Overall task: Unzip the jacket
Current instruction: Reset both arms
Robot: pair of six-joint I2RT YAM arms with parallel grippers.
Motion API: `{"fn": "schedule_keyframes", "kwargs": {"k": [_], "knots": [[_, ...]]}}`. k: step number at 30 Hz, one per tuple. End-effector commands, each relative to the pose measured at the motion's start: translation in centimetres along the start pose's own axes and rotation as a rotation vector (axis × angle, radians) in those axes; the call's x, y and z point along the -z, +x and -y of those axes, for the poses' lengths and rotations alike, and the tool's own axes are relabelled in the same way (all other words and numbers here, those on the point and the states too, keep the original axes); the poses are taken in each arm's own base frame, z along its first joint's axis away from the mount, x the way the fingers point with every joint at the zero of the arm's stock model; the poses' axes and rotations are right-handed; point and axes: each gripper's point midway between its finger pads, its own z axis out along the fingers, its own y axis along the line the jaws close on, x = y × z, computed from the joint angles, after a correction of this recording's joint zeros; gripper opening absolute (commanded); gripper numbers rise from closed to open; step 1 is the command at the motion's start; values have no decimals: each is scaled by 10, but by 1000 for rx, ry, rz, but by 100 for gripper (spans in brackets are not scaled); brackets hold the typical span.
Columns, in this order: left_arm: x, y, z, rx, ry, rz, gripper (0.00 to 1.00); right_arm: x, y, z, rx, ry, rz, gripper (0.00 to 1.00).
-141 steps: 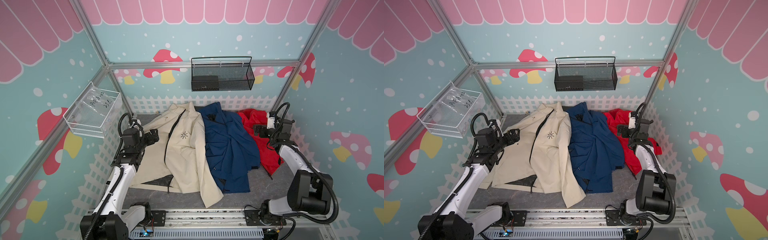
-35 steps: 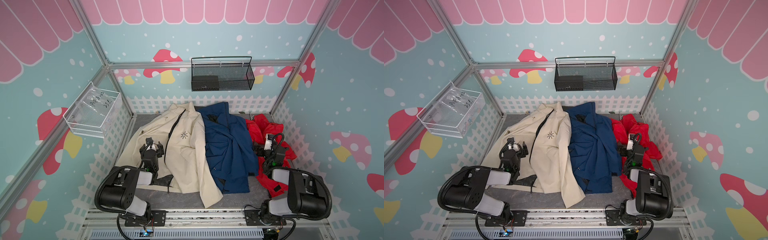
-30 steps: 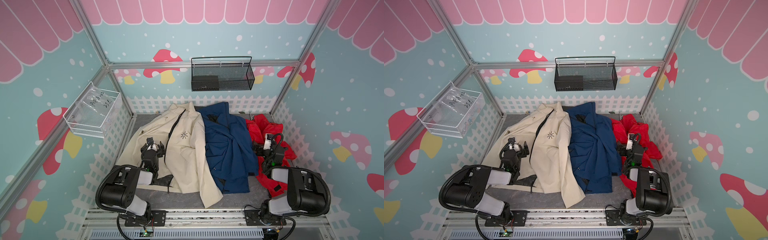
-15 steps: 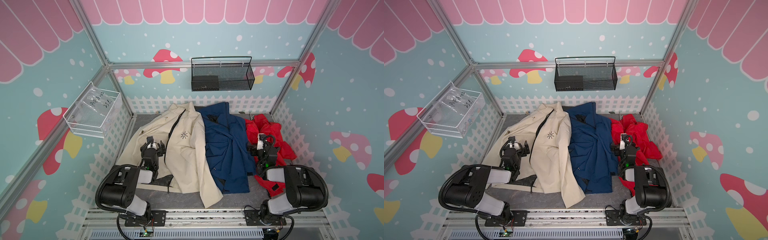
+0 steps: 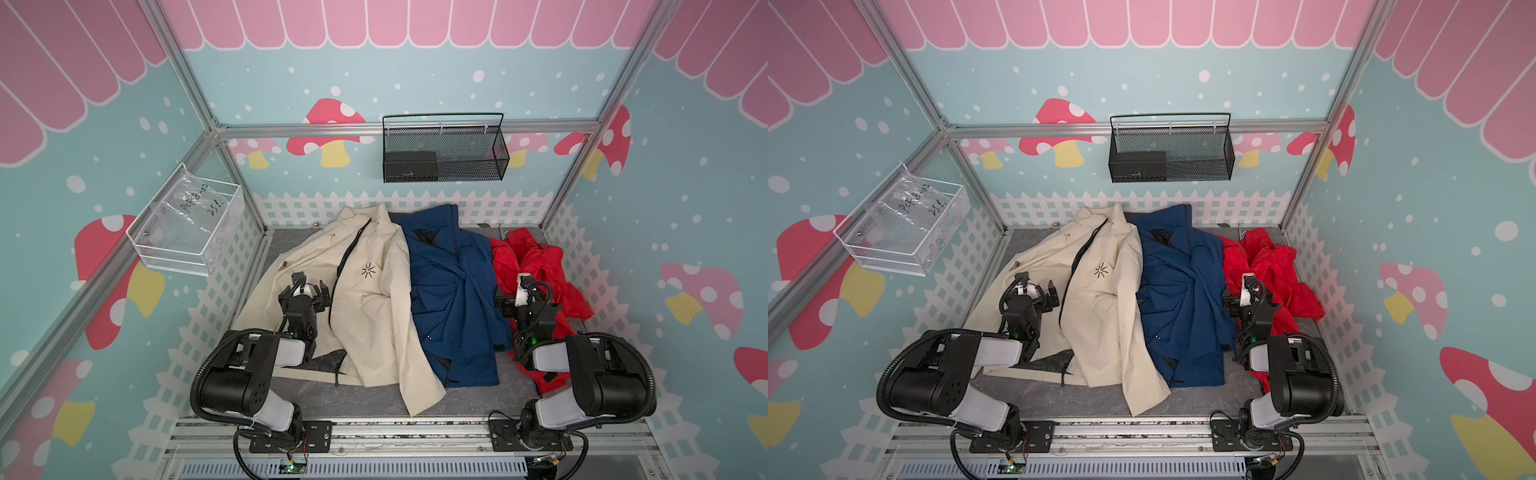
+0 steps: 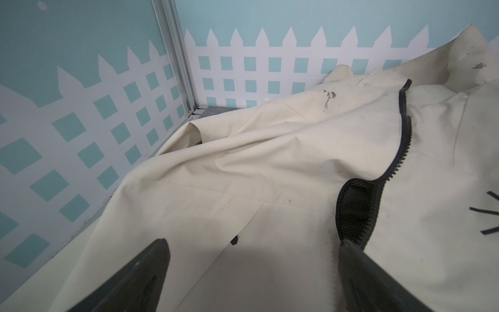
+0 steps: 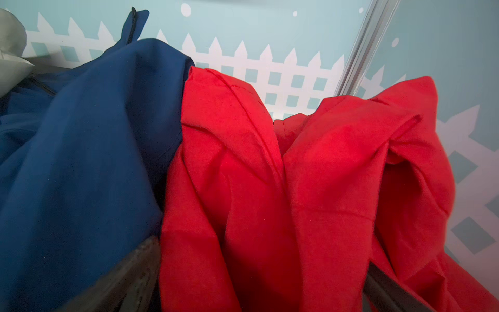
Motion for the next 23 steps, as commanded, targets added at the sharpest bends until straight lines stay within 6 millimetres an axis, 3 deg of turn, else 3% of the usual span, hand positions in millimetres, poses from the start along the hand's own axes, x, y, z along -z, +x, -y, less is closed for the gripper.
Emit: {"fn": "schedule_keyframes", "kwargs": {"k": [1, 23], "knots": [[-3, -4, -3, 11, -17, 6, 100, 6, -8, -3, 30, 5, 53, 100], [-6, -3, -5, 22, -8, -8, 100, 6, -8, -5, 35, 7, 61, 100]]}}
